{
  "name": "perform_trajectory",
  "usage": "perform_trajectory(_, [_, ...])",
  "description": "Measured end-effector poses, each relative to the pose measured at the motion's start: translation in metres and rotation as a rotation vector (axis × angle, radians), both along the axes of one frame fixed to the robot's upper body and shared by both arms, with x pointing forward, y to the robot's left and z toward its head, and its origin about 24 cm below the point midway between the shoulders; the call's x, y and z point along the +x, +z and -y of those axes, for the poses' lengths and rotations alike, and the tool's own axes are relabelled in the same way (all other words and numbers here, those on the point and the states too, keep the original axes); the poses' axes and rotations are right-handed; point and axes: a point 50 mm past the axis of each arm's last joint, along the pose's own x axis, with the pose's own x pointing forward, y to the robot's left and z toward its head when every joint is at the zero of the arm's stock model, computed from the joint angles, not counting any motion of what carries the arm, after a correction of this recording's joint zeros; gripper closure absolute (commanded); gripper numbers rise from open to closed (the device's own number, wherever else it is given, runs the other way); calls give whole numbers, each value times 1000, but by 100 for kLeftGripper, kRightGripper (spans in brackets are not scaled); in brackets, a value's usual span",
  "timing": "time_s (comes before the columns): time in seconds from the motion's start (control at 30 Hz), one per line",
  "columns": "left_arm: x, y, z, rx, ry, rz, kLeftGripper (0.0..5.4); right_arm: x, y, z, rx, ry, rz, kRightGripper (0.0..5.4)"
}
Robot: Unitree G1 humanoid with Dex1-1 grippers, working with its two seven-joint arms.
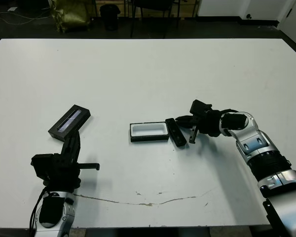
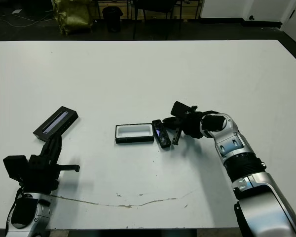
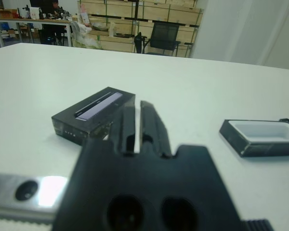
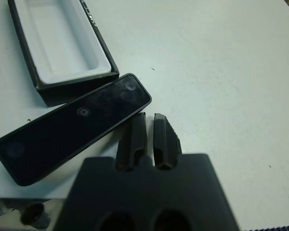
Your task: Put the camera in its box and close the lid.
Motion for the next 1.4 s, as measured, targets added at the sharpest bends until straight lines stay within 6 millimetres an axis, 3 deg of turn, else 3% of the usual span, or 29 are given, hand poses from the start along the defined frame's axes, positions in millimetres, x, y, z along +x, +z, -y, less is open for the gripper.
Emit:
perform_trajectory(0.3, [0, 1, 0, 1, 4, 6, 538, 4, 5, 3, -1, -27, 44, 540])
perform_trajectory(0.5, [1, 1, 0, 3, 1, 11, 538, 10, 26, 33, 8, -150, 164, 540])
perform_trajectory(0.63, [2, 1, 0, 1, -1, 13, 538, 5, 46, 52, 106, -264, 270, 540])
perform_trajectory(0.83, [2, 1, 0, -2, -2, 9, 538, -21, 64, 61, 330, -338, 314, 540])
perform_trajectory(1.0, [1, 1, 0, -2, -3, 7, 538, -50, 66, 52, 446, -363, 336, 540])
perform_trajectory(1.27, [0, 1, 0, -1, -3, 6, 538, -111, 31, 23, 756, -473, 124, 540])
perform_trajectory(1.4, [0, 1, 1, -2, -8, 6, 538, -135, 22, 8, 895, -558, 30, 540])
